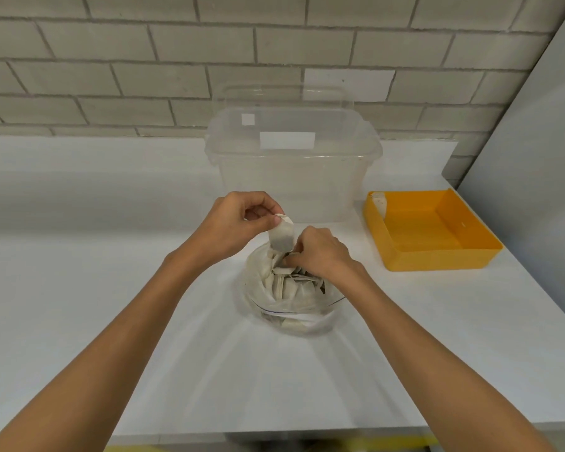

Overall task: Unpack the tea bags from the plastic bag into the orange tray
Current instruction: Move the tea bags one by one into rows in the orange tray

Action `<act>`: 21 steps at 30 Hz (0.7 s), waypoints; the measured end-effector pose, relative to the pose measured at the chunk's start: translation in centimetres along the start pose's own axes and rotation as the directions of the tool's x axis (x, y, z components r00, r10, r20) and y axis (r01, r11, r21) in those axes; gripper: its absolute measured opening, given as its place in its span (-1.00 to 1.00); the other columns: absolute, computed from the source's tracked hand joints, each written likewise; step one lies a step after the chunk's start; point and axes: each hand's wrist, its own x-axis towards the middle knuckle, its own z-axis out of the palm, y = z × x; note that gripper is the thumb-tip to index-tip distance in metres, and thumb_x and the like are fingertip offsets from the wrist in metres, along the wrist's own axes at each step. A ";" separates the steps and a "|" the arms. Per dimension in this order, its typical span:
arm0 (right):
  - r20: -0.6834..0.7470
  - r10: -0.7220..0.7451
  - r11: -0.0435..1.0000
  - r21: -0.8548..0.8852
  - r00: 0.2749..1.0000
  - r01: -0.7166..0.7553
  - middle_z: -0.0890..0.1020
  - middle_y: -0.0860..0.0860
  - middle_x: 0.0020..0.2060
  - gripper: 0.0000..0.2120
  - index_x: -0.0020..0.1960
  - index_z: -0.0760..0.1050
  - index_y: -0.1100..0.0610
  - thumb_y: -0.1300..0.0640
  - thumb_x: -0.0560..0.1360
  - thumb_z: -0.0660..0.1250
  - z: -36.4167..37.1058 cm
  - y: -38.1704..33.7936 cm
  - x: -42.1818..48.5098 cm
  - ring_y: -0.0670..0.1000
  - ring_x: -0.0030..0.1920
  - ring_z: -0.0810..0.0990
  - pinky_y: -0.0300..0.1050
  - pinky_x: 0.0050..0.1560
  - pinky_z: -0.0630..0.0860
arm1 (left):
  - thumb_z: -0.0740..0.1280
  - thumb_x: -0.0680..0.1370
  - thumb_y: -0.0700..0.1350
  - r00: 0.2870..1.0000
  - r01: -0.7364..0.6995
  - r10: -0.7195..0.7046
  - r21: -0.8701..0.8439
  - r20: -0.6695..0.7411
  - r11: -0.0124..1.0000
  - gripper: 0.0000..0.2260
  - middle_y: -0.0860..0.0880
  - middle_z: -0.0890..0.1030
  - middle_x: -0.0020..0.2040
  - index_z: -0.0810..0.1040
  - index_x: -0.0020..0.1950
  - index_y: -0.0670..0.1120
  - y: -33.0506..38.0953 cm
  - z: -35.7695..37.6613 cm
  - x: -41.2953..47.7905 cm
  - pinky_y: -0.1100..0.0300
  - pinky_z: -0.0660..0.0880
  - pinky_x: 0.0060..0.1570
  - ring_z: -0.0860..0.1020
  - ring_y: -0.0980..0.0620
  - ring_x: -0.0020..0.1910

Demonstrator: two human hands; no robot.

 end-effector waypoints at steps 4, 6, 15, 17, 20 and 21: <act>-0.022 -0.015 0.995 0.097 1.000 0.018 0.57 0.03 -0.15 -0.76 -0.01 0.56 0.14 0.02 0.42 0.43 -0.3 0.1 0.0 0.11 -0.09 0.60 -0.07 -0.14 0.47 | 0.43 0.50 -0.13 1.000 0.019 -0.019 0.003 -0.015 1.000 -0.97 0.00 0.68 -0.12 0.65 -0.08 -0.02 -0.2 -0.6 -0.1 0.09 0.52 0.04 0.61 0.01 -0.10; -0.033 -0.025 0.985 0.171 0.999 0.031 0.57 -0.01 -0.23 -0.75 -0.07 0.59 0.12 -0.06 0.42 0.43 -0.4 0.2 0.1 0.08 -0.14 0.60 -0.07 -0.15 0.49 | 0.42 0.50 -0.12 0.999 0.028 -0.027 0.016 -0.026 0.999 -0.97 0.00 0.68 -0.12 0.65 -0.07 -0.02 -0.2 -0.9 -0.1 0.07 0.52 0.04 0.61 0.02 -0.11; -0.008 -0.054 0.897 0.439 0.999 0.052 0.57 -0.05 -0.35 -0.96 -0.14 0.63 0.15 0.23 0.42 0.40 -2.7 1.1 0.0 -0.10 -0.37 0.50 -0.37 -0.45 0.42 | 0.43 0.50 -0.08 0.999 0.029 -0.029 0.030 -0.013 0.999 -0.97 0.03 0.69 -0.11 0.65 -0.09 -0.01 0.8 -1.3 0.7 0.08 0.52 0.04 0.62 0.09 -0.13; 0.000 -0.062 0.845 0.532 0.998 0.052 0.60 -0.01 -0.35 -0.95 -0.11 0.65 0.16 0.23 0.42 0.44 -4.0 1.8 -0.4 -0.09 -0.38 0.51 -0.31 -0.40 0.46 | 0.43 0.49 -0.07 1.000 0.012 -0.012 0.038 -0.011 0.999 -0.96 0.05 0.69 -0.12 0.65 -0.09 -0.01 1.4 -1.1 1.3 0.14 0.51 0.03 0.61 0.14 -0.15; -0.051 -0.070 0.770 0.632 0.996 0.087 0.63 0.03 -0.30 -0.91 -0.07 0.67 0.19 0.20 0.45 0.44 -6.3 3.3 -1.0 -0.10 -0.36 0.54 -0.29 -0.34 0.51 | 0.44 0.48 -0.06 1.000 -0.024 0.024 0.044 -0.017 0.999 -0.94 0.06 0.69 -0.12 0.67 -0.09 -0.01 2.7 -0.7 2.6 0.18 0.50 0.01 0.60 0.10 -0.13; -0.079 -0.074 0.753 0.650 0.994 0.107 0.64 0.02 -0.30 -0.90 -0.07 0.68 0.19 0.19 0.45 0.44 -7.1 3.9 -1.2 -0.11 -0.35 0.55 -0.28 -0.32 0.51 | 0.44 0.48 -0.06 0.999 -0.037 0.038 0.043 -0.021 0.998 -0.94 0.07 0.69 -0.12 0.67 -0.09 -0.01 3.3 -0.5 3.1 0.20 0.49 0.01 0.60 0.09 -0.12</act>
